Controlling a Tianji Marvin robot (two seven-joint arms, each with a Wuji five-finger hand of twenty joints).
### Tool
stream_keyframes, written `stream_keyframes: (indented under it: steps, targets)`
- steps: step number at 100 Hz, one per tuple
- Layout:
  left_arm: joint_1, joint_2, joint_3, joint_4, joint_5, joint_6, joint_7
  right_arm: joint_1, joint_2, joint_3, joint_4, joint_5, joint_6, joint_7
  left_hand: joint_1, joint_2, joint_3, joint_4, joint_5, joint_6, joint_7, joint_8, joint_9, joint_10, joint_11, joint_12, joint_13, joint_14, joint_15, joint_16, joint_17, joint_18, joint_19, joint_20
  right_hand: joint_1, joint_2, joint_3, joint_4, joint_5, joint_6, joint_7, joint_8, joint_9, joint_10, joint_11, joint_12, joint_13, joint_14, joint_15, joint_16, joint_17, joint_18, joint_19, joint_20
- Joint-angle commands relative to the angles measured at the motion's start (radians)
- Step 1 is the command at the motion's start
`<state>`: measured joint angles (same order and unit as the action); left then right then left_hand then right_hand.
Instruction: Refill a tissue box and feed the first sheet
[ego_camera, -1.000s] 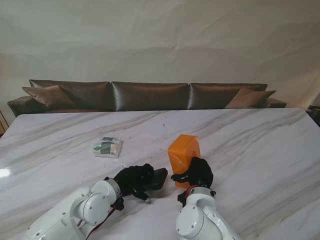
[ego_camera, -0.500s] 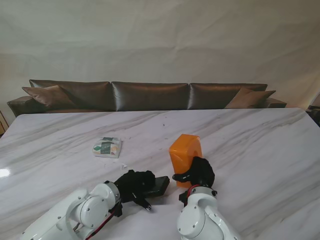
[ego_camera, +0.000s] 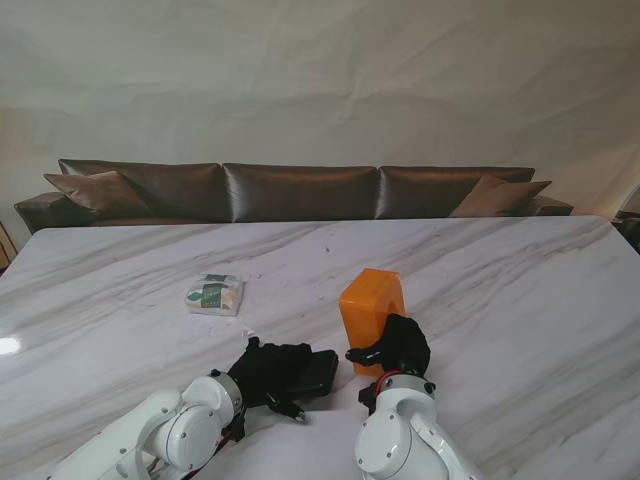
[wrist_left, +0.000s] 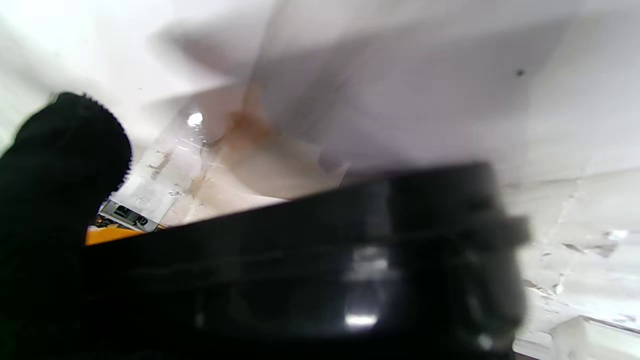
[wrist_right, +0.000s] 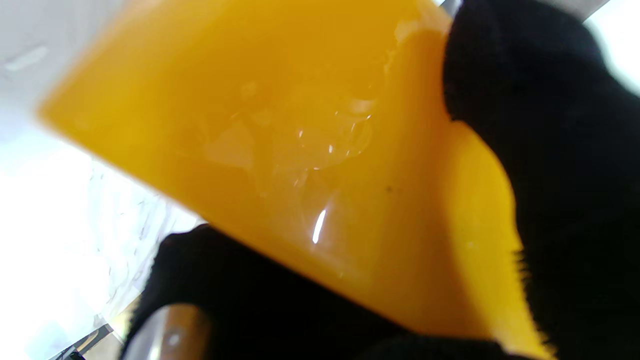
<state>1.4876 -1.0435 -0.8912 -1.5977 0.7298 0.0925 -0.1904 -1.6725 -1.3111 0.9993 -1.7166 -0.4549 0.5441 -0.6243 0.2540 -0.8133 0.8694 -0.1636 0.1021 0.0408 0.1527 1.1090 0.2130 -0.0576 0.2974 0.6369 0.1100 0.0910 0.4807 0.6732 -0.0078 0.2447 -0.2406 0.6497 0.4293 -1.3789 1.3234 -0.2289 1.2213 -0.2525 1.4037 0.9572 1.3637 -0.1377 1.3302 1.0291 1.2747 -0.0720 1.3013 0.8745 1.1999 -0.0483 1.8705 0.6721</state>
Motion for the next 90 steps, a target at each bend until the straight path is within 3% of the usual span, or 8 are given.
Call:
stream_keyframes:
  steps: [1,10,21,28,43,62,75,90]
  targets:
    - [0.011,-0.005,0.006,0.029,0.006,0.011,-0.016,-0.007,0.0,0.003,-0.006,-0.001,-0.005,0.013,-0.054,0.011,0.039,-0.049,-0.01,0.001,-0.039,-0.075,-0.07,0.02,-0.119,-0.018,-0.02,0.069,-0.105,-0.114,-0.036,0.054,1.192,-0.038,0.07,0.098,0.199,0.098,0.028,0.055,0.022,0.015,0.081,0.059,0.077,0.005,0.039,0.064,0.426,0.034,0.026,-0.143,0.223,-0.009]
    - [0.008,-0.006,0.014,0.029,0.012,0.015,-0.009,-0.01,0.0,0.006,-0.008,-0.001,-0.005,0.013,-0.078,0.009,0.057,-0.062,0.0,0.018,-0.069,-0.226,-0.098,0.03,-0.228,-0.051,-0.037,0.074,-0.242,-0.208,-0.055,0.082,1.125,-0.089,0.071,0.099,0.199,0.099,0.028,0.055,0.023,0.016,0.081,0.059,0.077,0.005,0.038,0.065,0.427,0.034,0.026,-0.144,0.223,-0.009]
    - [0.002,-0.004,0.024,0.029,0.01,0.022,-0.019,-0.012,0.002,0.009,-0.01,-0.004,-0.004,0.016,-0.187,0.0,0.162,-0.093,0.013,0.035,-0.103,-0.434,-0.093,0.049,-0.275,-0.274,-0.075,0.101,-0.399,-0.302,-0.08,0.119,1.027,-0.168,0.071,0.097,0.2,0.099,0.028,0.057,0.024,0.016,0.081,0.059,0.077,0.005,0.039,0.064,0.427,0.034,0.026,-0.145,0.223,-0.008]
    - [-0.001,-0.004,0.028,0.033,0.006,0.023,-0.021,-0.013,0.002,0.01,-0.009,-0.003,-0.004,0.017,-0.25,-0.013,0.231,-0.108,0.019,0.044,-0.123,-0.516,-0.097,0.058,-0.294,-0.361,-0.092,0.126,-0.453,-0.34,-0.087,0.137,0.986,-0.201,0.072,0.099,0.2,0.099,0.028,0.057,0.024,0.016,0.081,0.06,0.078,0.006,0.039,0.063,0.427,0.034,0.026,-0.145,0.223,-0.008]
    - [0.004,-0.006,0.025,0.032,-0.003,0.024,-0.018,-0.011,0.002,0.01,-0.006,0.0,-0.006,0.018,-0.27,-0.012,0.25,-0.113,0.024,0.051,-0.139,-0.631,-0.108,0.077,-0.311,-0.468,-0.103,0.152,-0.494,-0.495,-0.09,0.162,0.917,-0.255,0.071,0.099,0.198,0.1,0.028,0.057,0.024,0.016,0.081,0.06,0.078,0.007,0.038,0.064,0.428,0.033,0.026,-0.145,0.223,-0.007]
    - [0.041,-0.012,-0.023,-0.012,0.004,0.022,0.013,0.001,-0.002,0.005,-0.005,0.017,-0.016,0.015,-0.258,0.007,0.222,-0.109,0.026,0.048,-0.15,-0.658,-0.107,0.07,-0.309,-0.478,-0.101,0.152,-0.485,-0.504,-0.086,0.159,0.92,-0.258,0.07,0.101,0.197,0.1,0.028,0.057,0.024,0.016,0.081,0.06,0.078,0.008,0.038,0.065,0.428,0.033,0.026,-0.145,0.223,-0.007]
    - [0.078,-0.024,-0.071,-0.05,0.008,0.002,0.077,0.015,-0.006,0.004,-0.005,0.054,-0.033,0.021,-0.237,0.026,0.184,-0.101,0.026,0.04,-0.142,-0.685,-0.101,0.054,-0.294,-0.424,-0.097,0.145,-0.454,-0.414,-0.062,0.129,1.02,-0.207,0.07,0.111,0.193,0.1,0.026,0.056,0.023,0.016,0.081,0.06,0.078,0.008,0.038,0.065,0.428,0.033,0.026,-0.145,0.223,-0.007]
    - [0.113,-0.041,-0.112,-0.089,-0.016,-0.042,0.154,0.037,-0.016,0.002,0.001,0.11,-0.048,0.025,-0.221,0.031,0.163,-0.098,0.018,0.033,-0.107,-0.616,-0.096,0.044,-0.268,-0.326,-0.067,0.143,-0.369,-0.328,-0.035,0.107,1.111,-0.159,0.07,0.118,0.188,0.101,0.024,0.056,0.023,0.017,0.081,0.06,0.077,0.008,0.038,0.065,0.427,0.033,0.026,-0.145,0.223,-0.007]
